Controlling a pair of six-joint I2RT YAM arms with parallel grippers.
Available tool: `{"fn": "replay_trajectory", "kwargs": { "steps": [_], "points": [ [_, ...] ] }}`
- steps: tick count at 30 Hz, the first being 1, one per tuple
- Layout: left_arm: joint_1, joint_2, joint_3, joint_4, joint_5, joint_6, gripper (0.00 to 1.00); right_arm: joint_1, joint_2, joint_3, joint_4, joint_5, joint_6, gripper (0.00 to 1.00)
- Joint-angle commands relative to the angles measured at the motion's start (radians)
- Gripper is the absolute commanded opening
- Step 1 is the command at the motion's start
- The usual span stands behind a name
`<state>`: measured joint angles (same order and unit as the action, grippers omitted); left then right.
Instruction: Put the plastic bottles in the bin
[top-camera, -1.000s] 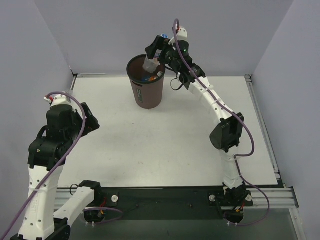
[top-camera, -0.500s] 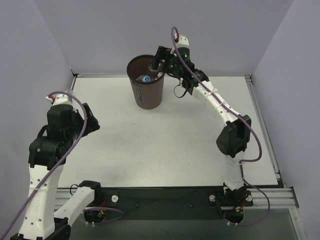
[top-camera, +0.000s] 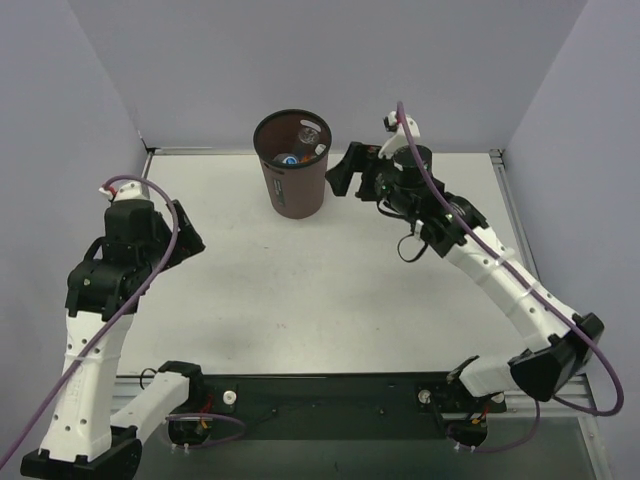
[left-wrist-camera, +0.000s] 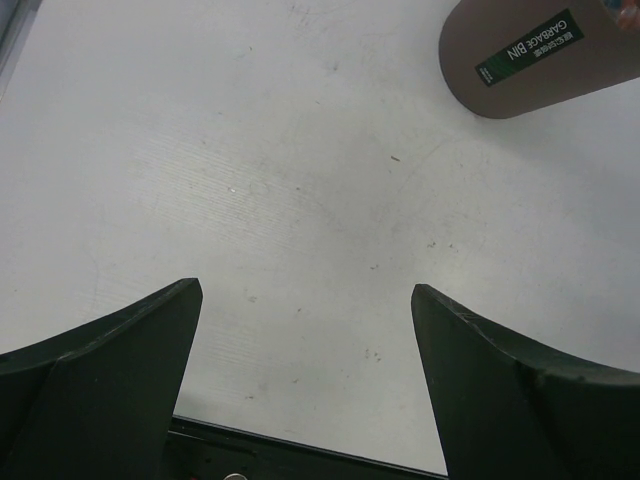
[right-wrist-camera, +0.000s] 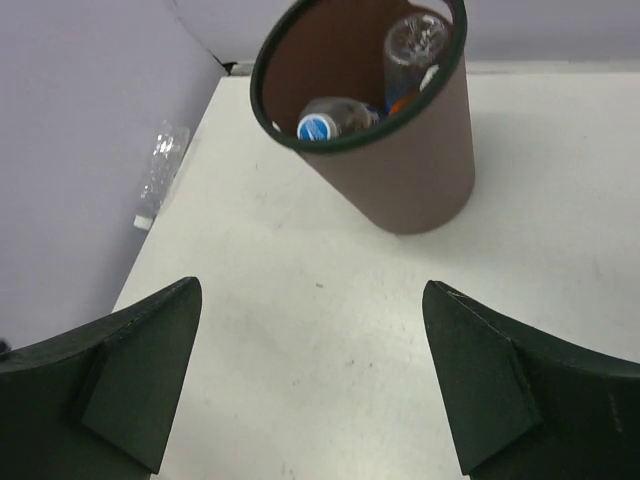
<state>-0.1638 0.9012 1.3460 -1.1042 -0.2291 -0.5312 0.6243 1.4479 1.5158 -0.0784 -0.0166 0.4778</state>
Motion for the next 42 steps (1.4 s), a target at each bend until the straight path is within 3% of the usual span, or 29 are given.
{"fn": "replay_trajectory", "kwargs": {
  "steps": [1, 3, 8, 14, 18, 25, 29, 33, 37, 42],
  "points": [
    [0.004, 0.074, 0.012, 0.070, -0.022, -0.033, 0.97, 0.020, -0.189, -0.182, -0.029, -0.014, 0.019, 0.87],
    [0.009, 0.138, 0.013, 0.104, -0.030, -0.058, 0.97, 0.031, -0.239, -0.216, -0.069, -0.025, 0.021, 0.82],
    [0.041, 0.323, 0.070, 0.171, -0.038, -0.110, 0.97, 0.038, -0.328, -0.227, -0.205, -0.068, -0.005, 0.83],
    [0.098, 0.614, 0.277, 0.224, -0.168, 0.077, 0.97, 0.038, -0.396, -0.244, -0.227, -0.140, -0.111, 0.84],
    [0.187, 0.854, 0.462, 0.155, -0.251, 0.145, 0.97, 0.034, -0.434, -0.243, -0.271, -0.066, -0.174, 0.85],
    [0.214, 1.120, 0.657, 0.133, -0.386, 0.247, 0.98, 0.008, -0.497, -0.246, -0.299, -0.039, -0.228, 0.91],
    [0.216, 1.237, 0.709, 0.129, -0.449, 0.289, 0.97, -0.046, -0.478, -0.204, -0.346, -0.187, -0.278, 0.96],
    [0.213, 1.305, 0.700, 0.151, -0.516, 0.348, 0.97, -0.080, -0.417, -0.178, -0.366, -0.213, -0.272, 0.99],
    [0.218, 1.361, 0.702, 0.257, -0.562, 0.460, 0.98, -0.188, -0.348, -0.148, -0.365, -0.289, -0.197, 1.00],
    [0.239, 1.467, 0.795, 0.291, -0.585, 0.525, 0.97, -0.232, -0.239, -0.054, -0.366, -0.315, -0.197, 1.00]
  ]
}}
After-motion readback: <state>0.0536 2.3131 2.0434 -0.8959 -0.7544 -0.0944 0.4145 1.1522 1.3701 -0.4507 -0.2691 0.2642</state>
